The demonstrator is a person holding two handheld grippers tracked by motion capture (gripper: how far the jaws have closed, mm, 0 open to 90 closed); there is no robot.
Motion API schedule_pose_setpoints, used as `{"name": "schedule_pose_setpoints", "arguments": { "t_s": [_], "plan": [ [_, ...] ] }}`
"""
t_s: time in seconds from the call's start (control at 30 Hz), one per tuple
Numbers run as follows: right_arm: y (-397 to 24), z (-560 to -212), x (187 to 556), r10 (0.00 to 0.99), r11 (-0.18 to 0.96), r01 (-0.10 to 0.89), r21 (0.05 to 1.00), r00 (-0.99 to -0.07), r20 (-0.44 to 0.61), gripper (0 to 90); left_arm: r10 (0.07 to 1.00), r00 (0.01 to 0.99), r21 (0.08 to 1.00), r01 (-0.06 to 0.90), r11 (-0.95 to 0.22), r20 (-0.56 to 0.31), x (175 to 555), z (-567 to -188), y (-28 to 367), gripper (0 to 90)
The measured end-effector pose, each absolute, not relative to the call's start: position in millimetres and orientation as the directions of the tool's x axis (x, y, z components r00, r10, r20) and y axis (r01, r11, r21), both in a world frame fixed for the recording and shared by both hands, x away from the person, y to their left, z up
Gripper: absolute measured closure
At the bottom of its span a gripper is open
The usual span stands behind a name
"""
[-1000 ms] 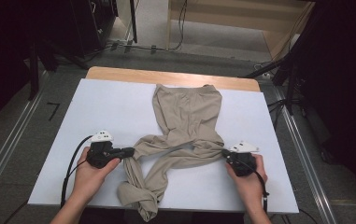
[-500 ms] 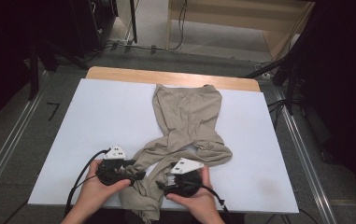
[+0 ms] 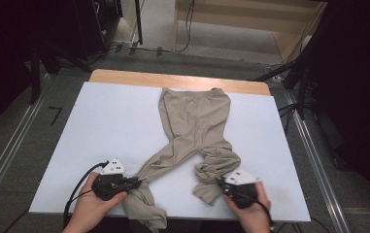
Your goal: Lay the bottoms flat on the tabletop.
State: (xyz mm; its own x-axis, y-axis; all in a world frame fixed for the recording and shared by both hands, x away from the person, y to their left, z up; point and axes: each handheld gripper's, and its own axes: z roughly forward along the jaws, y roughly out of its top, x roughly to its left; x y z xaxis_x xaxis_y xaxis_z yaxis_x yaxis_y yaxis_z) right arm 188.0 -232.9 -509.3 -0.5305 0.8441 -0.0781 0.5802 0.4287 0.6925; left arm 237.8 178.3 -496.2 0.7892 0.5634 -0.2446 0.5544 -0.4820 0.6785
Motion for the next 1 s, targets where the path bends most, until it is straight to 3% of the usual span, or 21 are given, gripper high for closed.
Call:
{"name": "schedule_pose_setpoints", "arguments": {
  "t_s": [0.07,0.2,0.23,0.3,0.33,0.43,0.5,0.57,0.73,0.87,0.9,1.0],
  "plan": [
    [-257.4,-509.3,184.1,0.875,0.363,0.609,0.705,-0.483,-0.034,77.5,0.517,0.81,0.697,0.539,-0.473,-0.276,234.5,-493.7,183.7,80.6],
    [-271.8,-502.3,183.4,0.887,0.288,0.574,0.767,-0.461,0.012,30.8,0.588,0.772,0.737,0.54,-0.406,-0.241,237.5,-488.8,183.3,49.6],
    [-269.8,-501.9,186.8,0.879,0.257,0.57,0.78,-0.474,0.056,24.1,0.602,0.761,0.735,0.548,-0.399,-0.241,239.3,-490.4,181.2,45.1],
    [-261.4,-507.4,196.6,0.86,0.243,0.582,0.776,-0.5,0.105,19.3,0.59,0.77,0.713,0.553,-0.431,-0.241,239.9,-496.4,174.8,43.9],
    [-255.3,-512.5,201.0,0.856,0.266,0.597,0.757,-0.507,0.098,21.1,0.583,0.779,0.702,0.548,-0.454,-0.231,238.2,-499.5,171.3,47.7],
    [-239.1,-524.3,201.9,0.843,0.33,0.609,0.722,-0.534,0.065,45.2,0.554,0.802,0.688,0.531,-0.494,-0.222,230.3,-500.3,167.3,74.4],
    [-238.0,-521.6,196.7,0.826,0.333,0.608,0.721,-0.556,0.088,67.3,0.533,0.809,0.683,0.537,-0.495,-0.249,224.6,-497.1,167.8,80.3],
    [-233.3,-518.6,182.8,0.814,0.353,0.597,0.72,-0.576,0.079,74.7,0.515,0.817,0.68,0.533,-0.502,-0.26,215.4,-496.3,167.0,80.7],
    [-214.4,-509.5,144.3,0.747,0.43,0.543,0.722,-0.662,0.053,76.8,0.449,0.849,0.678,0.505,-0.533,-0.28,189.7,-493.6,159.0,77.7],
    [-197.8,-504.4,114.7,0.67,0.48,0.504,0.718,-0.739,0.071,75.8,0.398,0.879,0.706,0.457,-0.54,-0.265,182.5,-486.6,153.0,57.2],
    [-195.4,-503.5,109.1,0.644,0.487,0.493,0.721,-0.76,0.085,72.5,0.397,0.876,0.722,0.46,-0.517,-0.274,184.8,-484.7,153.4,52.7],
    [-194.9,-498.2,102.4,0.604,0.47,0.47,0.747,-0.789,0.116,46.6,0.457,0.849,0.736,0.484,-0.475,-0.263,199.9,-482.0,157.0,47.6]
  ]
}}
